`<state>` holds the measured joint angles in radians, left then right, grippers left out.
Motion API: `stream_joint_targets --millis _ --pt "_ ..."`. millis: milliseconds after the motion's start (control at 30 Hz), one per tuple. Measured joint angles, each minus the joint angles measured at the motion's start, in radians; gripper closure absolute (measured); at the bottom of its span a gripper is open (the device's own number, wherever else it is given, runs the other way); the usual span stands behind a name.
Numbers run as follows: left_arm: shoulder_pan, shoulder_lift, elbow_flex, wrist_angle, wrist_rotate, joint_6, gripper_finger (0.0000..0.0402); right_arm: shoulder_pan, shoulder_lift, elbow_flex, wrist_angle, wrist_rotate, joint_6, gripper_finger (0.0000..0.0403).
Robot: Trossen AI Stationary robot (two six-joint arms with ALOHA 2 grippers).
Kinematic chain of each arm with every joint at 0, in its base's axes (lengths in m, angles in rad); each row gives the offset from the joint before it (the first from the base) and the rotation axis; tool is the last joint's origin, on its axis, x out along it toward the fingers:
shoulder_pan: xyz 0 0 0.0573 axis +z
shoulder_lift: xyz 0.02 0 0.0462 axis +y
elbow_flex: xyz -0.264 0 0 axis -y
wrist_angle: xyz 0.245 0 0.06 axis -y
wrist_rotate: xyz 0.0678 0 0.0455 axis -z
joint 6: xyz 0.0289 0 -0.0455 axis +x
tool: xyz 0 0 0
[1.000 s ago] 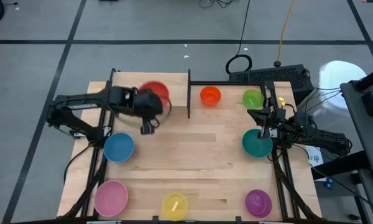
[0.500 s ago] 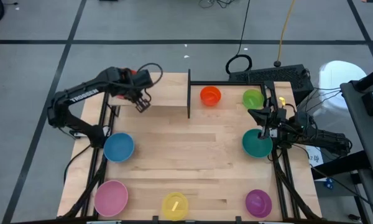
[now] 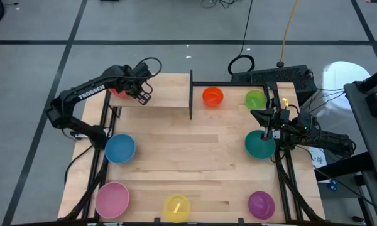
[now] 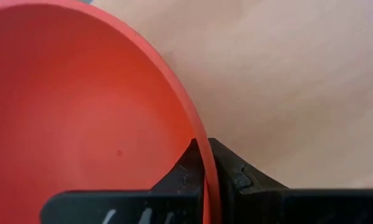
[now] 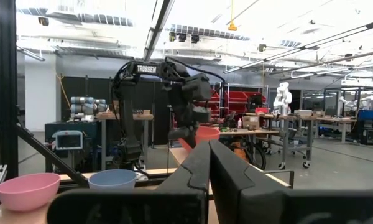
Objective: Place and stack bowls onto a shelf
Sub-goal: Put the orange bowl on the shelf
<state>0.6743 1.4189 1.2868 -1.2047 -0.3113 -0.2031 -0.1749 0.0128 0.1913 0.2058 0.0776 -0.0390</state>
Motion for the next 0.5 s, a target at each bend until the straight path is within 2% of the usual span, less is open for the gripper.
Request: stream_joint_targets --millis 100,233,500 --pt "0.025 -0.005 -0.031 0.070 0.011 0.033 0.0394 0.000 0.000 0.000 0.009 0.000 0.001 0.0403" --pt "0.034 -0.005 -0.037 0.077 0.015 0.084 0.0391 0.000 0.000 0.000 0.014 0.000 0.001 0.0403" --pt "0.030 0.000 -0.041 0.067 0.070 0.040 0.0315 0.000 0.000 0.000 0.065 0.000 -0.001 0.0403"
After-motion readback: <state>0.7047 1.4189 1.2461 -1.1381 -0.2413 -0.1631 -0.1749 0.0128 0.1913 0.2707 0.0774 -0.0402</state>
